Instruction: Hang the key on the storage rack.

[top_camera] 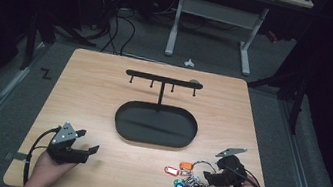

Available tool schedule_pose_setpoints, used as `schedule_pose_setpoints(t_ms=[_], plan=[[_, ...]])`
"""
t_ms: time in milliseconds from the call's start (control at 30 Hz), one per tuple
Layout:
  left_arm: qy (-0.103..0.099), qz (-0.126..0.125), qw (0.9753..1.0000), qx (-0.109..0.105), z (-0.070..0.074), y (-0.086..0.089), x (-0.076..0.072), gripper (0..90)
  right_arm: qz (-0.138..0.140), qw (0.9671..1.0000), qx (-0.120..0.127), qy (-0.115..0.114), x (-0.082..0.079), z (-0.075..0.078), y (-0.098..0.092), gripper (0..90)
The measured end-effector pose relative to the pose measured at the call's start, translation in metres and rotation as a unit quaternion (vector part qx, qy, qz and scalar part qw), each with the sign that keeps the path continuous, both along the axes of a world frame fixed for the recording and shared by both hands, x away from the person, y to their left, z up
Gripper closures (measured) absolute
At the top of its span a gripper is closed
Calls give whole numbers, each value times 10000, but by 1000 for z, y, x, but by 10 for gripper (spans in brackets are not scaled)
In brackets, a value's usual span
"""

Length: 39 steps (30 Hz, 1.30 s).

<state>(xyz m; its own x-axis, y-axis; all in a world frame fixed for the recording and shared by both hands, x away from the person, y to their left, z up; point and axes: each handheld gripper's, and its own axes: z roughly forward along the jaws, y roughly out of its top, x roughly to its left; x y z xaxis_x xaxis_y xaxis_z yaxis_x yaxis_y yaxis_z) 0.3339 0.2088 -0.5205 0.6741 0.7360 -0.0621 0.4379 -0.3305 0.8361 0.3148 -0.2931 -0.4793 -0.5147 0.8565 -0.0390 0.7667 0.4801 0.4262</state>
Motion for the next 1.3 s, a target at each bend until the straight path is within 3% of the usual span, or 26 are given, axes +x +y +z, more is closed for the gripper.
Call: schedule_pose_setpoints(t_ms=[333, 367, 533, 733, 833, 1000, 1200, 1267, 1300], plan=[[21, -39, 10000, -29, 0, 0, 1, 228, 443, 9972, -269, 530, 21, 6, 13, 261], [23, -40, 10000, -24, 0, -1, 1, 228, 602, 9956, -349, 631, 24, 7, 17, 259], [36, -61, 10000, -33, 0, -1, 1, 229, 793, 9923, -507, 805, 30, 5, 25, 268], [30, -114, 9999, -35, 0, -1, 1, 231, 1142, 9872, -671, 890, 39, 5, 31, 273], [37, -122, 9999, -50, 0, -3, 2, 231, 1202, 9859, -700, 927, 44, 5, 31, 314], [45, -154, 9999, -19, 0, -3, 1, 234, 1373, 9808, -914, 1039, 57, -1, 32, 420], [55, -163, 9999, -4, 0, -3, 1, 237, 1396, 9782, -985, 1184, 66, -5, 32, 505], [71, -155, 9999, -15, 0, -3, 2, 238, 1476, 9756, -1045, 1244, 68, -6, 33, 543], [76, -164, 9998, -13, -1, -3, 2, 241, 1574, 9728, -1116, 1284, 69, -7, 35, 553]])
